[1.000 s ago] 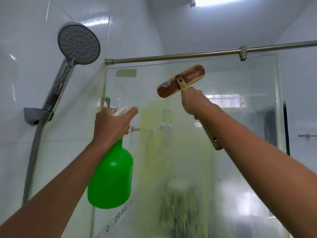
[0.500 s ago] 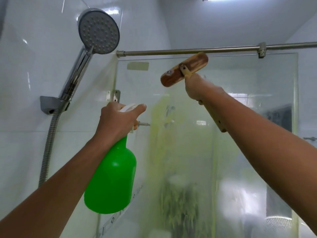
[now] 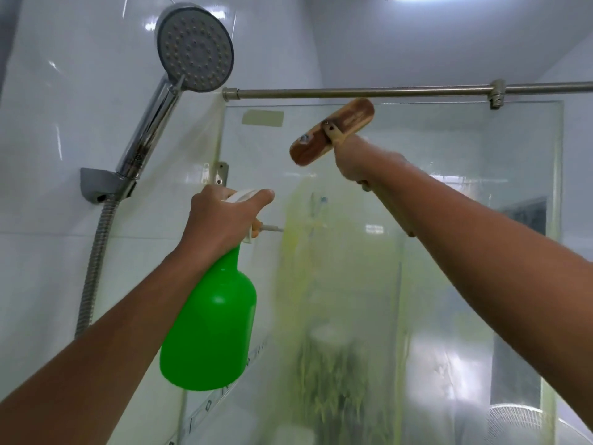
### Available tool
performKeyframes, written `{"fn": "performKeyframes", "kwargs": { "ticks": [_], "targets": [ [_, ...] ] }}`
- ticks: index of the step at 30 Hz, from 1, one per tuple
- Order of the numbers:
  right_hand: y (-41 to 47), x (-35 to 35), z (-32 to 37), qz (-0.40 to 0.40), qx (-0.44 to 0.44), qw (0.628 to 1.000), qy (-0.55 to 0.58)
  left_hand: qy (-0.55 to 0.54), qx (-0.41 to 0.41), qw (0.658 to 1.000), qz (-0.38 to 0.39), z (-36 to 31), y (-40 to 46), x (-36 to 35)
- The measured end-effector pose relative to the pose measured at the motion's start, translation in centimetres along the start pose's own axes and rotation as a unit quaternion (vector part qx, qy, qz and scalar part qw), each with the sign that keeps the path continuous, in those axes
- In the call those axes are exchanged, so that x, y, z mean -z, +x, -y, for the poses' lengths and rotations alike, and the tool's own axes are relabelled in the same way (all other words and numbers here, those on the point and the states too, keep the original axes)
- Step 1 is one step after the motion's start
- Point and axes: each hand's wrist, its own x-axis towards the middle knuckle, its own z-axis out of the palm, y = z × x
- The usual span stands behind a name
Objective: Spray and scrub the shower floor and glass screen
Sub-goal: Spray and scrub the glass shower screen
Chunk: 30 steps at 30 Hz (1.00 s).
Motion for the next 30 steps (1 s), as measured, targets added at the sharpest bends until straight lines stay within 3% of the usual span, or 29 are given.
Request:
{"fn": "performKeyframes", "kwargs": {
  "ticks": [3,6,10,13,15,18,21,25,30],
  "targets": [
    [-2.8,-4.0,2.1,0.003,0.076,0.997,-0.024,0.013,-0.005,1.0,0.002,0.1,-0.2,0.0],
    [-8.3,-8.0,3.0,0.081,0.18,0.974,-0.108,0.019,-0.005,1.0,0.01,0.2,-0.5,-0.1],
    [-3.6,-4.7,0.3,0.036,0.13,0.984,-0.12,0.02,0.009,1.0,0.02,0.3,-0.5,0.2],
    [0.7,-0.3,-2.5,-0.001,0.011,1.0,0.005,0.019,0.009,1.0,0.02,0.2,-0.3,0.3],
    [0.6,0.7,-2.9,-0.01,-0.04,0.999,0.004,0.016,0.001,1.0,0.015,0.0,-0.3,0.3],
    [-2.8,-3.0,-0.2,-0.022,0.016,1.0,-0.004,0.014,-0.002,1.0,0.011,0.0,-0.2,0.2],
    [-8.5,-8.8,3.0,0.073,0.124,0.988,-0.048,0.014,-0.005,1.0,0.019,-0.2,-0.4,0.0],
    [-6.3,-6.7,1.8,0.073,0.119,0.989,-0.042,0.015,-0.007,1.0,0.025,-0.3,-0.8,-0.1],
    [-0.9,1.3,-2.3,-0.001,-0.077,0.994,0.076,0.011,-0.005,1.0,0.024,-0.2,-0.7,0.2]
  ]
}}
